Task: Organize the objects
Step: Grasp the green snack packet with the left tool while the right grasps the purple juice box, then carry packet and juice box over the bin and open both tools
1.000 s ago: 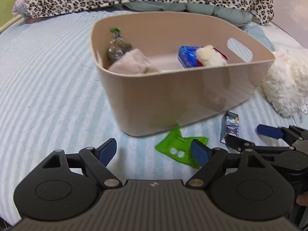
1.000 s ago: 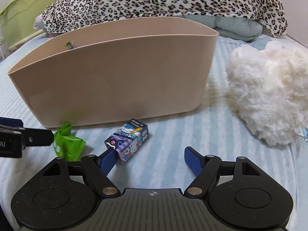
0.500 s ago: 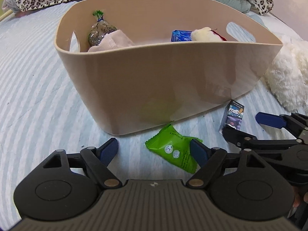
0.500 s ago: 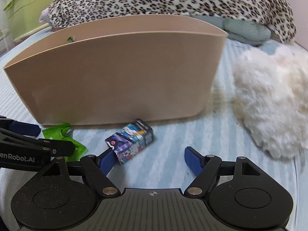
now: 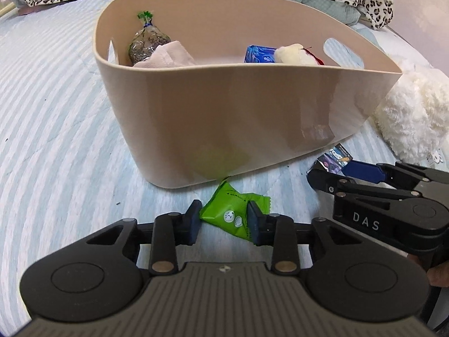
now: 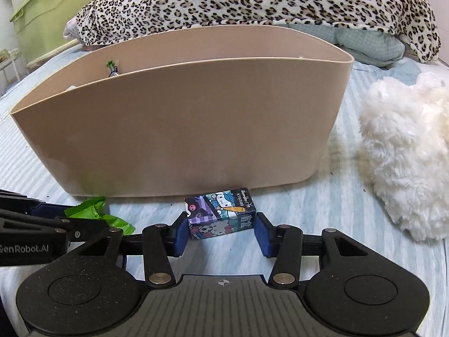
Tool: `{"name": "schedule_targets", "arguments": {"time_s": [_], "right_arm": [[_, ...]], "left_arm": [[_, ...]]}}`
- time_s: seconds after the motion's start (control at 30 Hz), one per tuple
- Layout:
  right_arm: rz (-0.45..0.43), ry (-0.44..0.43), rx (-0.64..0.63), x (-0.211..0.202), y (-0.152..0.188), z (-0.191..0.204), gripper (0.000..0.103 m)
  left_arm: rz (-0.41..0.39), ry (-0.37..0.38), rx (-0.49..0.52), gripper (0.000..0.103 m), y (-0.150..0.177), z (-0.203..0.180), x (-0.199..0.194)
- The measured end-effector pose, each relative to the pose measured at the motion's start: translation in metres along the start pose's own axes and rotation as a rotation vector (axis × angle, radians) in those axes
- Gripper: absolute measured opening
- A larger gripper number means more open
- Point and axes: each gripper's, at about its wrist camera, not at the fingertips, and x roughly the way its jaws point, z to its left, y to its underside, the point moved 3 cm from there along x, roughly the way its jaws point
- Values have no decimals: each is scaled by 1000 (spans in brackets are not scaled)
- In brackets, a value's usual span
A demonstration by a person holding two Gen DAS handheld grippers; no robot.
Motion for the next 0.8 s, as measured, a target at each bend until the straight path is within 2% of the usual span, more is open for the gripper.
{"name": "schedule_targets", "arguments": {"time_s": [0.07, 0.17, 0.27, 0.63, 0.8], "right_arm": [[-1, -4, 11, -6, -1, -1, 45], [-6, -8, 27, -16, -1, -3, 45], [-20, -7, 33, -25, 1, -3, 45], [-80, -7, 63, -60, 2, -7, 45], [-129, -14, 76, -84, -2, -7, 45]], "left_arm": [[1, 4, -1, 34, -9, 2, 2], [-1, 10, 3, 30, -5, 0, -1], [0, 29, 8, 22, -1, -1, -5], [-33, 37, 26, 20, 7, -3, -28], [-87, 41, 27, 20, 8, -2, -55]]}}
